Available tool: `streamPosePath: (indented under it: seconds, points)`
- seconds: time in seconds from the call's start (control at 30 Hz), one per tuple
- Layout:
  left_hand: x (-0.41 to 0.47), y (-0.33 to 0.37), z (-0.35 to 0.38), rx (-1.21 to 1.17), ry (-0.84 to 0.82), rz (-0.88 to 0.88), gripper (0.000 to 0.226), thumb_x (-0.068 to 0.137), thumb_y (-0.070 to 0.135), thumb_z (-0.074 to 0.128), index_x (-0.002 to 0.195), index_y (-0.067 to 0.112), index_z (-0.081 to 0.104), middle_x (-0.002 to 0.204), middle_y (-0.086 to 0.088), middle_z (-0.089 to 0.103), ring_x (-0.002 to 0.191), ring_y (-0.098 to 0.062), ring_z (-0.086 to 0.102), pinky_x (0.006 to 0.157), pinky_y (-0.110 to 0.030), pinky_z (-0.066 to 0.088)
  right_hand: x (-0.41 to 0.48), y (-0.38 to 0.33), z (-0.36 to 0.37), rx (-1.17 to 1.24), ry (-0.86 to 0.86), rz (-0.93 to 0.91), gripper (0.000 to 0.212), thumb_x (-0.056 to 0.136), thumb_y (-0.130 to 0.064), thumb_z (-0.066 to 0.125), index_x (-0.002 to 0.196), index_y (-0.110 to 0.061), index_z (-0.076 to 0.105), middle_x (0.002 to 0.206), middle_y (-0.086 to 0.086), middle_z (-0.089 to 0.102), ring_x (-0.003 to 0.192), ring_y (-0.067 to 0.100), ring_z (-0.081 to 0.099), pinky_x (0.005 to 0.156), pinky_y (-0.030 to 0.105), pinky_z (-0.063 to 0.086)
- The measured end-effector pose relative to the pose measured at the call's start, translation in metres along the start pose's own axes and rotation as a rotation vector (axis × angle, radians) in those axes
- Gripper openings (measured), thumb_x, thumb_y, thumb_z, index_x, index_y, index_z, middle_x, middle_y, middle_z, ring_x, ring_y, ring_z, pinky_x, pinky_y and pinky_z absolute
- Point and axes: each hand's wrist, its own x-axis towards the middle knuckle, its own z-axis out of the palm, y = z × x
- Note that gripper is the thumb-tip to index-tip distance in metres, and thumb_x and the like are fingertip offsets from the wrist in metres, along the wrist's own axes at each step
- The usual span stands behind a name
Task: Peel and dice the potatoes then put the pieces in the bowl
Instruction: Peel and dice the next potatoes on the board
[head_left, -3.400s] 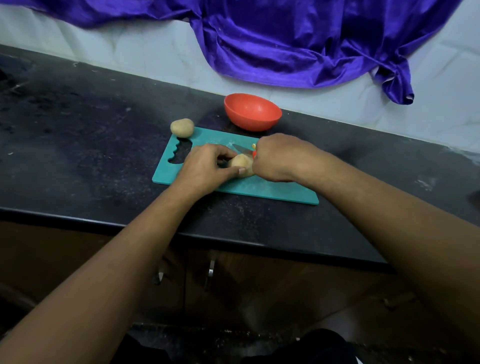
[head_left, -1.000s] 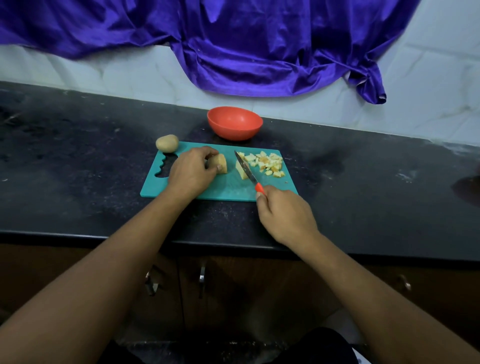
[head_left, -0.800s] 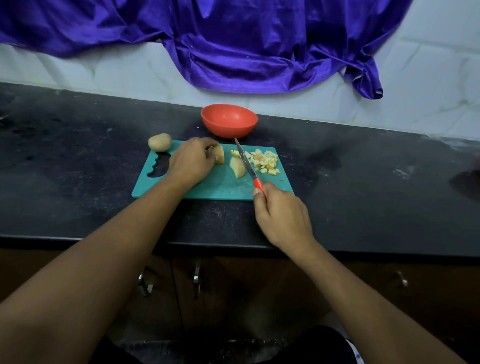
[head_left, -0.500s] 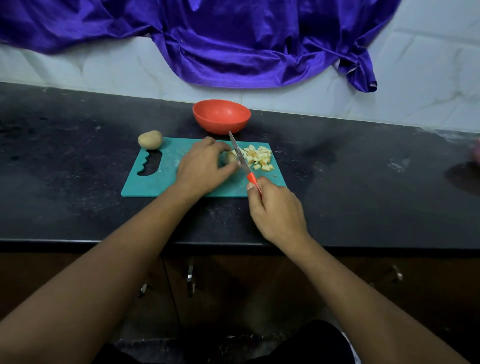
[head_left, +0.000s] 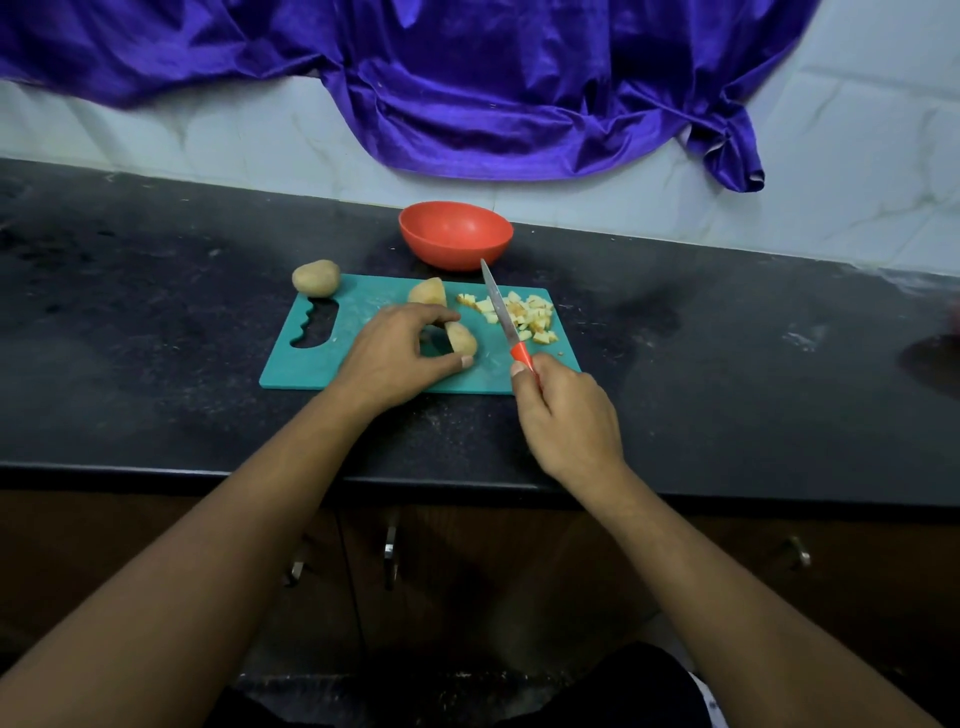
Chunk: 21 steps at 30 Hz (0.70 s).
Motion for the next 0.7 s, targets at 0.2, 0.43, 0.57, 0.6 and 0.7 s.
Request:
streamPosePath:
  seconds: [0.2,0.43,0.57,0.6,0.7]
  points:
    - [-0.004,0.002,-0.002,-0.097,0.067,-0.061,0.051,0.08,0.042,0.083,0.125,0.027,0.065,0.114,0.011,0.068,0.091,-0.006,0.06,0.084,-0.034,0.052,0.002,0.0,-0.002,0.034,-0.02,0.012,0.029,0.109,-0.041,0.042,0.094,-0.023,0.06,0.066,-0.004,0.058,0.056,0.012,0.055,0.052,0.03,0.039]
    - [-0.006,0.004,-0.004,-0.035,0.075,-0.071,0.045,0.08,0.05,0.081,0.121,0.033,0.072,0.109,0.014,0.069,0.096,-0.008,0.055,0.077,-0.031,0.04,0.014,-0.025,-0.026,-0.083,-0.151,0.02,0.046,0.106,-0.032,0.046,0.151,-0.033,0.045,0.092,-0.005,0.059,0.069,0.012,0.054,0.062,0.033,0.039]
    - [-0.007,0.003,-0.005,-0.074,0.062,-0.089,0.049,0.081,0.049,0.081,0.126,0.033,0.072,0.115,0.01,0.072,0.094,-0.006,0.058,0.084,-0.033,0.049,0.032,-0.039,-0.038,-0.119,-0.241,0.035,0.05,0.101,-0.027,0.047,0.148,-0.043,0.048,0.121,0.002,0.067,0.09,0.023,0.062,0.073,0.036,0.047]
    - [-0.008,0.003,-0.006,-0.086,0.058,-0.094,0.05,0.081,0.049,0.082,0.127,0.032,0.072,0.115,0.009,0.072,0.094,-0.007,0.059,0.087,-0.035,0.051,0.035,-0.042,-0.04,-0.124,-0.266,0.041,0.052,0.099,-0.025,0.048,0.147,-0.044,0.05,0.128,0.002,0.066,0.098,0.025,0.063,0.079,0.037,0.051]
    - [-0.009,0.004,-0.007,-0.102,0.049,-0.106,0.05,0.08,0.048,0.082,0.126,0.031,0.072,0.114,0.008,0.073,0.095,-0.009,0.063,0.091,-0.04,0.054,0.046,-0.05,-0.043,-0.158,-0.316,0.049,0.052,0.096,-0.023,0.049,0.142,-0.044,0.056,0.143,0.001,0.06,0.116,0.028,0.061,0.095,0.04,0.053]
